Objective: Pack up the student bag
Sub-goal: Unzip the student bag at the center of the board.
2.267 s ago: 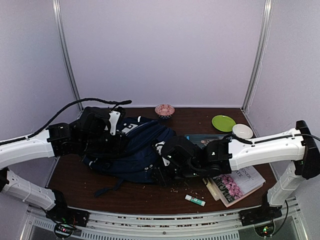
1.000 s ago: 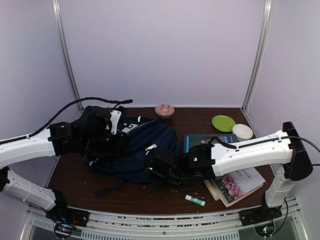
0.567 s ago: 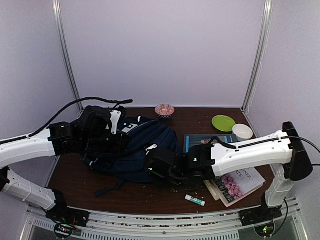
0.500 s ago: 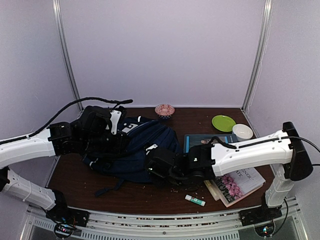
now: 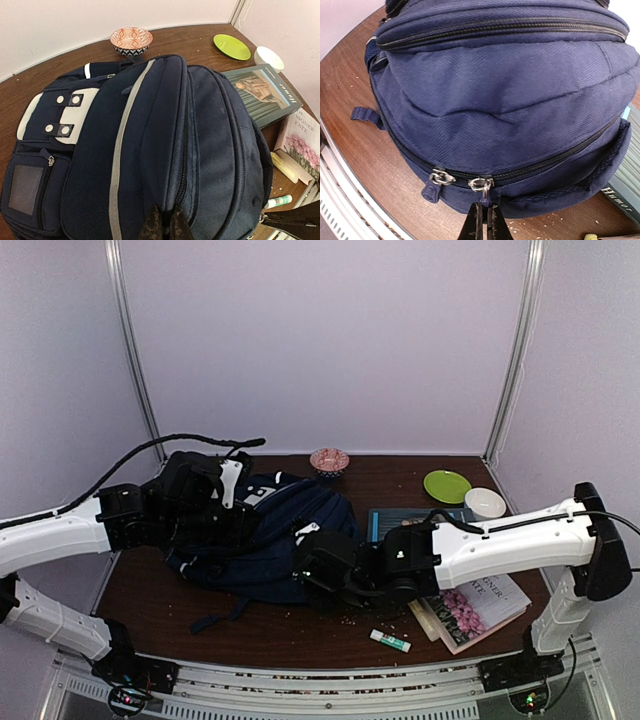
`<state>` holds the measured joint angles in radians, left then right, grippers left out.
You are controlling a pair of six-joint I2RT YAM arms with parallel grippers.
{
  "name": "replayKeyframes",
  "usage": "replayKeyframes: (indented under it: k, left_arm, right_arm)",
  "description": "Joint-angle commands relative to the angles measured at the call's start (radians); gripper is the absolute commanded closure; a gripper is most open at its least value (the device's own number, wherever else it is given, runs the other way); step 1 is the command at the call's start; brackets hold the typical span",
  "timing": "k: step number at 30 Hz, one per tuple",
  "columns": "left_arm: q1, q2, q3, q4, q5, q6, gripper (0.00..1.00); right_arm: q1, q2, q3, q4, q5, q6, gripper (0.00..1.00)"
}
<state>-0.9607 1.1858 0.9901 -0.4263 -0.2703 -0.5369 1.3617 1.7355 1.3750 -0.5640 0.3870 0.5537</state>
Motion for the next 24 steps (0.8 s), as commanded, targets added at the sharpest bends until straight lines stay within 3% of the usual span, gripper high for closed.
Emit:
replayKeyframes:
  k: [1, 24]
  left_arm:
    - [0.007, -0.030, 0.021, 0.125, -0.013, 0.002, 1.00]
    - [0.007, -0.130, -0.091, 0.085, -0.014, 0.025, 1.00]
  right_arm:
    - [-0.022, -0.044, -0.027, -0.034, 0.081, 0.001, 1.00]
    - [-0.202, -0.158, -0.194, 0.042, 0.055, -0.005, 1.00]
